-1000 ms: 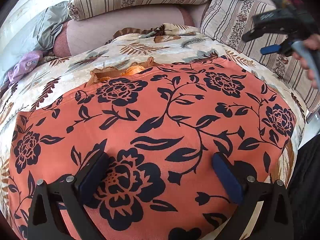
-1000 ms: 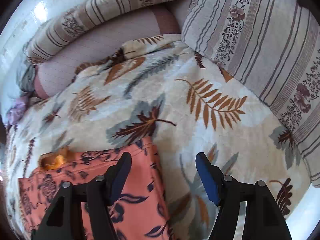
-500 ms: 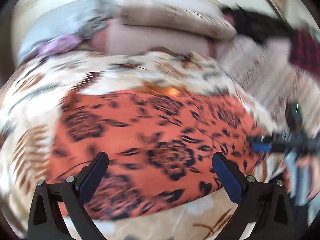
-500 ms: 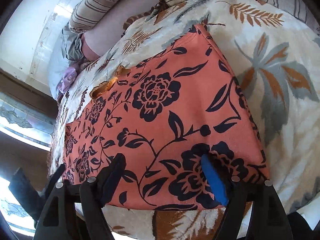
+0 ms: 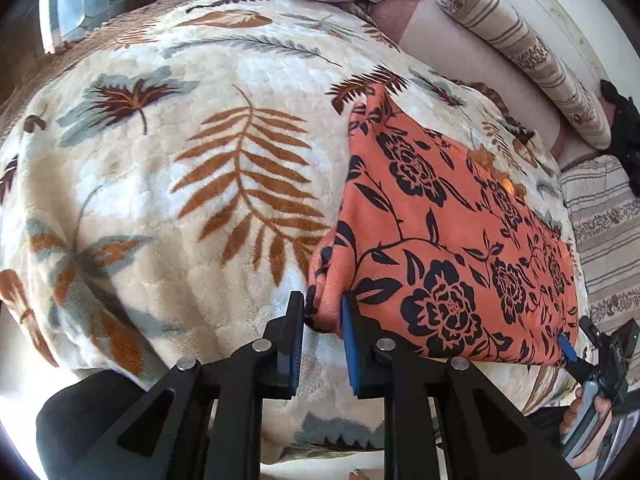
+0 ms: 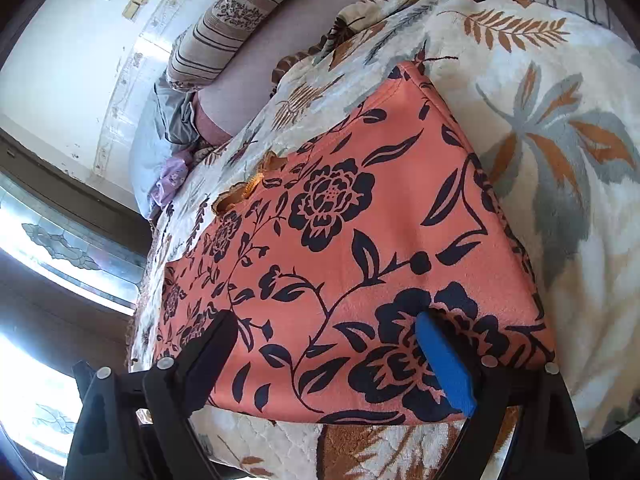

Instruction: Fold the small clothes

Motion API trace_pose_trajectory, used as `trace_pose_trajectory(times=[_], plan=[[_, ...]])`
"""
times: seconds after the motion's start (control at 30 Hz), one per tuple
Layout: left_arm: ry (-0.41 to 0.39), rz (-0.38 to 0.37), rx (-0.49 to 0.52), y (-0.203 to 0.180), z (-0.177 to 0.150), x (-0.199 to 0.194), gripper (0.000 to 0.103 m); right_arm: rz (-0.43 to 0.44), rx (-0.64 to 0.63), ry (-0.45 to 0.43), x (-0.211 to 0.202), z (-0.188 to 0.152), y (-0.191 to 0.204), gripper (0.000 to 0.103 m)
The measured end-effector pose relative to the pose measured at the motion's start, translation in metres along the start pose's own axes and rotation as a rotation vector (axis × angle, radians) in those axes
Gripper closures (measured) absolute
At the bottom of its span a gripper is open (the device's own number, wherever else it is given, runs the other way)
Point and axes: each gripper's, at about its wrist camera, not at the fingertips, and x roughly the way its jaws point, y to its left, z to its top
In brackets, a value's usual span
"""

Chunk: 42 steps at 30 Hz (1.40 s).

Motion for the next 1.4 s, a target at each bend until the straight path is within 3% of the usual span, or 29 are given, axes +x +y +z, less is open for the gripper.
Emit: trace_pose_trajectory(times=[0.03, 0.07, 0.1, 0.17, 0.2, 0.27, 0.43, 0.47, 0.53, 0.57, 0.63, 0.7, 0.8, 0.87, 0.93, 0.97, 1.0, 1.07, 1.13, 1.17, 1.2, 1.23, 1.27, 1.3, 1.4], plan=[[-0.033, 0.031, -0.016, -0.001, 0.0, -0.008, 0.08, 0.012, 0.02, -0.005, -0.004, -0.001, -0.003, 0.011], [-0.069, 0.056, -0.021, -0.002, 0.001, -0.016, 0.068, 0.02, 0.048, -0.013, -0.008, -0.002, -0.006, 0.011], [-0.111, 0.067, -0.014, -0.006, 0.003, -0.024, 0.046, 0.03, 0.08, -0.029, -0.016, -0.005, -0.009, 0.011], [-0.226, 0.07, 0.026, -0.022, 0.006, -0.038, 0.019, 0.056, 0.146, -0.062, -0.033, -0.016, -0.014, 0.011], [-0.278, 0.073, 0.061, -0.035, 0.007, -0.042, 0.014, 0.074, 0.177, -0.069, -0.04, -0.023, -0.016, 0.011], [-0.308, 0.065, 0.145, -0.065, 0.013, -0.035, 0.014, 0.09, 0.233, -0.075, -0.051, -0.039, -0.021, 0.011], [-0.232, -0.061, 0.297, -0.136, 0.014, 0.012, 0.014, 0.094, 0.443, -0.041, -0.043, -0.056, -0.052, 0.011], [-0.208, -0.057, 0.315, -0.148, 0.01, 0.024, 0.014, 0.102, 0.463, -0.047, -0.04, -0.053, -0.055, 0.01], [-0.074, -0.069, 0.321, -0.16, 0.007, 0.062, 0.014, 0.098, 0.49, -0.091, -0.041, -0.04, -0.059, 0.009], [-0.02, -0.032, 0.326, -0.162, 0.002, 0.077, 0.014, 0.089, 0.492, -0.125, -0.043, -0.033, -0.06, 0.009], [-0.117, 0.035, 0.411, -0.172, -0.007, 0.07, 0.014, 0.075, 0.496, -0.159, -0.042, -0.018, -0.065, 0.01], [-0.08, 0.003, 0.407, -0.176, -0.011, 0.057, 0.014, 0.076, 0.529, -0.15, -0.039, -0.013, -0.07, 0.014], [-0.198, -0.063, 0.384, -0.178, -0.012, 0.033, 0.014, 0.012, 0.434, -0.139, -0.04, -0.014, -0.057, 0.037], [-0.214, -0.035, 0.427, -0.185, -0.014, 0.043, 0.012, -0.006, 0.397, -0.136, -0.036, -0.018, -0.05, 0.037], [-0.073, 0.05, 0.464, -0.187, -0.016, 0.083, 0.01, -0.04, 0.371, -0.132, -0.029, -0.02, -0.047, 0.035], [-0.138, 0.055, 0.484, -0.191, -0.018, 0.081, 0.008, -0.047, 0.373, -0.133, -0.028, -0.019, -0.047, 0.035], [-0.143, 0.06, 0.5, -0.196, -0.017, 0.074, 0.011, -0.05, 0.385, -0.134, -0.028, -0.017, -0.046, 0.034], [-0.128, -0.031, 0.487, -0.199, -0.011, 0.057, 0.012, -0.063, 0.366, -0.136, -0.03, -0.013, -0.042, 0.033], [-0.21, -0.074, 0.472, -0.196, -0.01, 0.044, 0.01, -0.109, 0.316, -0.14, -0.028, -0.008, -0.037, 0.035], [-0.194, -0.038, 0.48, -0.196, -0.011, 0.054, 0.01, -0.137, 0.285, -0.133, -0.024, -0.005, -0.035, 0.037], [-0.109, 0.019, 0.493, -0.194, -0.012, 0.079, 0.009, -0.181, 0.251, -0.118, -0.02, -0.003, -0.031, 0.062], [-0.121, 0.022, 0.525, -0.192, -0.016, 0.09, 0.006, -0.228, 0.226, -0.088, -0.014, -0.001, -0.029, 0.09], [-0.189, 0.009, 0.558, -0.191, -0.02, 0.083, 0.005, -0.255, 0.212, -0.076, -0.011, 0.002, -0.025, 0.09], [-0.163, -0.012, 0.558, -0.189, -0.017, 0.08, 0.006, -0.295, 0.177, -0.077, -0.011, 0.006, -0.015, 0.091], [-0.099, -0.206, 0.379, -0.163, 0.008, 0.061, 0.007, -0.341, 0.019, -0.142, -0.022, 0.017, 0.037, 0.092]])
